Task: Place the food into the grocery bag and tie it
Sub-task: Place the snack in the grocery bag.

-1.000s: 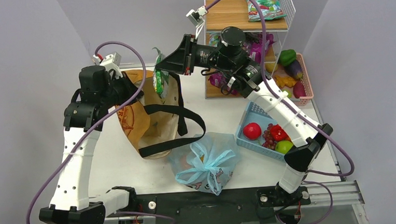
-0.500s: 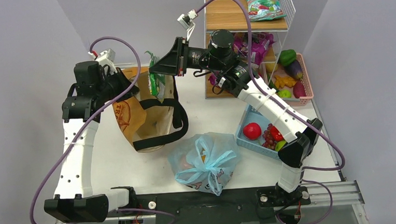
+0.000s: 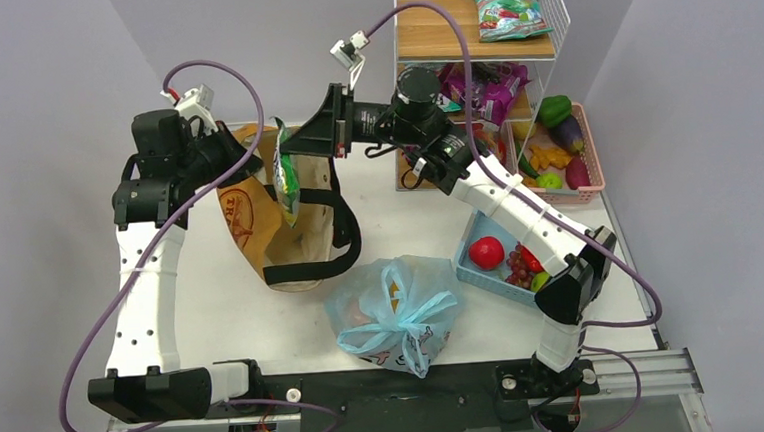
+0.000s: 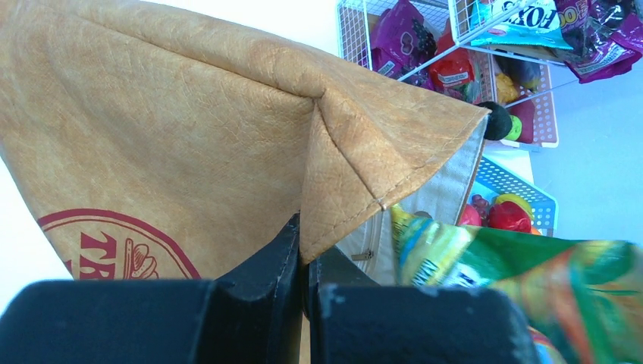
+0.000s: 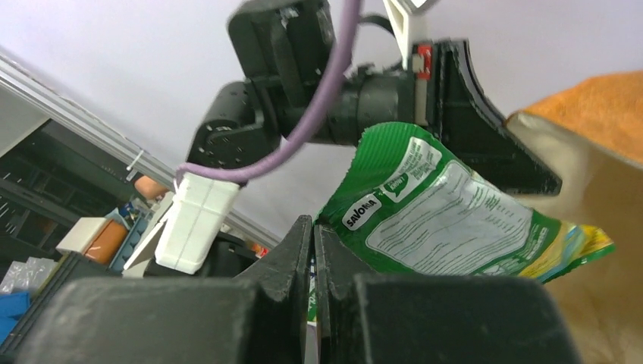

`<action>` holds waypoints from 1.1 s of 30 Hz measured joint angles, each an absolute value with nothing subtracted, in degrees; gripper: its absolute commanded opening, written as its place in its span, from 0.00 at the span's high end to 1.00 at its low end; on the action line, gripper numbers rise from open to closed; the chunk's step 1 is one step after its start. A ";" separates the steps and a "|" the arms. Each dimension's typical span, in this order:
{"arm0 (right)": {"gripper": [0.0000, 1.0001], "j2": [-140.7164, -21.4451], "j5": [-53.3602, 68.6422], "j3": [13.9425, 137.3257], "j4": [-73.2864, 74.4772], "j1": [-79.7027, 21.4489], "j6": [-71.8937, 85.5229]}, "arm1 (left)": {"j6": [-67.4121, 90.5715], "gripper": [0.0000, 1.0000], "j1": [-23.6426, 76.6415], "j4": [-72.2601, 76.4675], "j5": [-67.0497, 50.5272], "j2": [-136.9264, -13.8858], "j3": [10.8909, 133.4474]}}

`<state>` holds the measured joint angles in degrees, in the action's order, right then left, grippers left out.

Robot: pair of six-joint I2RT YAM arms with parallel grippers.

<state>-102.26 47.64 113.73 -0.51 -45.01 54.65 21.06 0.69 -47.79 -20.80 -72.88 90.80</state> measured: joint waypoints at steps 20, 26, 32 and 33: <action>0.41 -114.04 49.01 121.69 -0.16 -41.89 57.49 | 20.73 1.00 0.64 -47.75 -23.73 -71.24 90.35; 0.26 -114.76 48.88 117.78 2.50 -39.62 55.90 | 20.58 1.00 0.30 -47.88 -24.23 -71.13 89.58; 0.15 -113.91 45.87 116.20 11.77 -38.81 48.95 | 20.62 1.00 -1.37 -47.81 -24.69 -71.13 89.52; 0.14 -113.73 45.25 116.20 13.26 -38.74 47.83 | 20.62 1.00 -1.48 -47.83 -24.73 -71.16 89.52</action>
<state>-113.73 45.25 116.20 13.26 -38.74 47.83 20.62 -1.48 -47.83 -24.73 -71.16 89.52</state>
